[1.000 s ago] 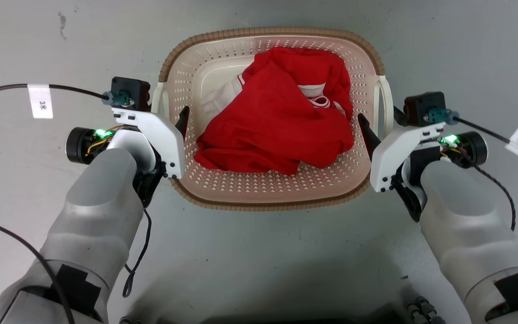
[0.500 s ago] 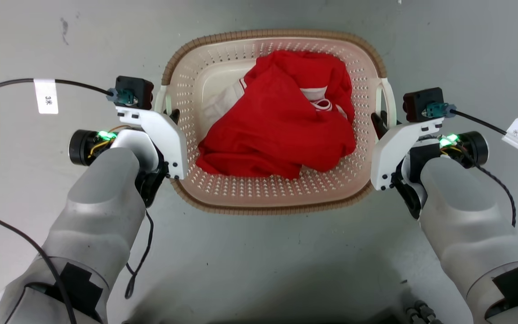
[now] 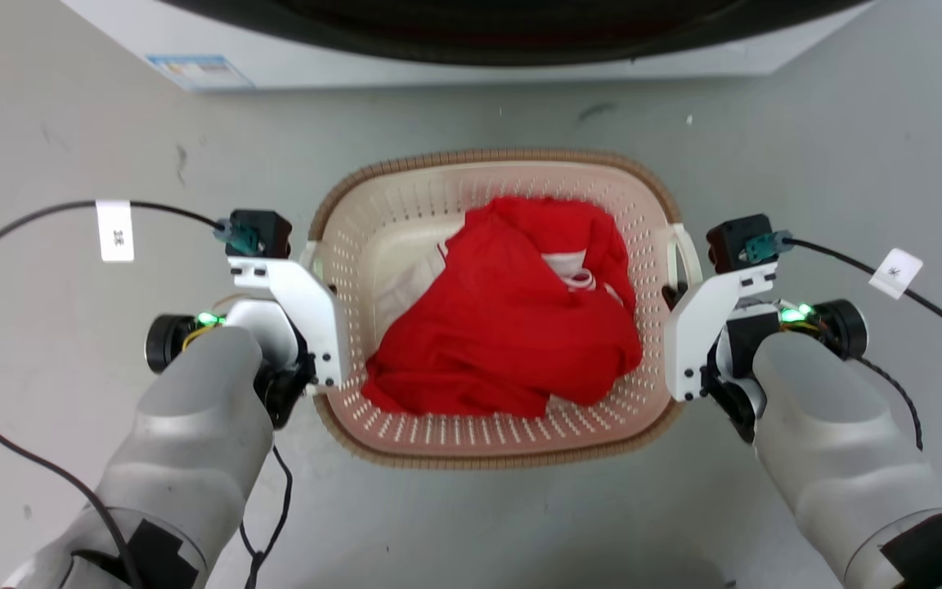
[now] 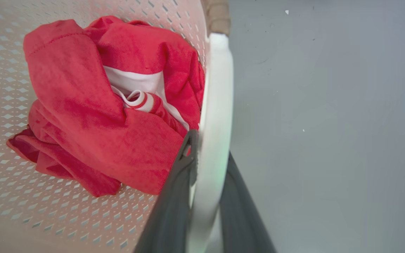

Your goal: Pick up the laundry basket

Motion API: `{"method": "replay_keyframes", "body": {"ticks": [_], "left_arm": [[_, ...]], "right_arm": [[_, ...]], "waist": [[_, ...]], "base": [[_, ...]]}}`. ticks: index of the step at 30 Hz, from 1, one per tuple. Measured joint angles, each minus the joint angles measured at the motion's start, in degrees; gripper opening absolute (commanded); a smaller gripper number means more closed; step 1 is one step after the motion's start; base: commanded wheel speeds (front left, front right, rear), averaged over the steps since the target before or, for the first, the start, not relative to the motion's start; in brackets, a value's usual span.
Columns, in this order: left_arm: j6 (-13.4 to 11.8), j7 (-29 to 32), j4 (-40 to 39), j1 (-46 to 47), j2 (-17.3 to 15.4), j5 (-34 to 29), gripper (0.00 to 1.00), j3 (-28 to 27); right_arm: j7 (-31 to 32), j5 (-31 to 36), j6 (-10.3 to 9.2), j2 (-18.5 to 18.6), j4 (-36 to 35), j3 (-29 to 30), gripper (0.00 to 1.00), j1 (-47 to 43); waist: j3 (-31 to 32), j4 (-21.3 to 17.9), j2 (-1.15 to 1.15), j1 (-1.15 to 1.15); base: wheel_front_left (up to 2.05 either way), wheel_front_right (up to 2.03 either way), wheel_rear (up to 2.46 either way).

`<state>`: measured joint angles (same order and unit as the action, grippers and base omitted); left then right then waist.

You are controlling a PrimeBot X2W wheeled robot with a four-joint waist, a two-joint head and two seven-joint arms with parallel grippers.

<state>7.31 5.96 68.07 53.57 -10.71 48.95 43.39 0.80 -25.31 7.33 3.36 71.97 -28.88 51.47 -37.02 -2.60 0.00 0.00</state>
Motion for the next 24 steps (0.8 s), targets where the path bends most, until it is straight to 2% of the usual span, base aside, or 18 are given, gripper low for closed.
{"method": "replay_keyframes", "body": {"ticks": [10,24], "left_arm": [[-0.19,6.57,-0.03,-3.84,0.23,5.05,0.00,2.57],[-0.20,13.73,0.00,-6.60,-0.11,9.81,0.00,5.68]], "right_arm": [[5.50,-3.19,-0.01,0.21,0.56,-3.77,0.00,-3.07],[18.35,-10.25,-0.01,1.08,-0.92,-8.25,0.00,-5.36]], "waist": [[10.73,0.56,0.00,0.00],[23.98,1.14,0.00,-0.01]], "base": [[0.00,0.00,0.00],[0.00,0.00,0.00]]}}
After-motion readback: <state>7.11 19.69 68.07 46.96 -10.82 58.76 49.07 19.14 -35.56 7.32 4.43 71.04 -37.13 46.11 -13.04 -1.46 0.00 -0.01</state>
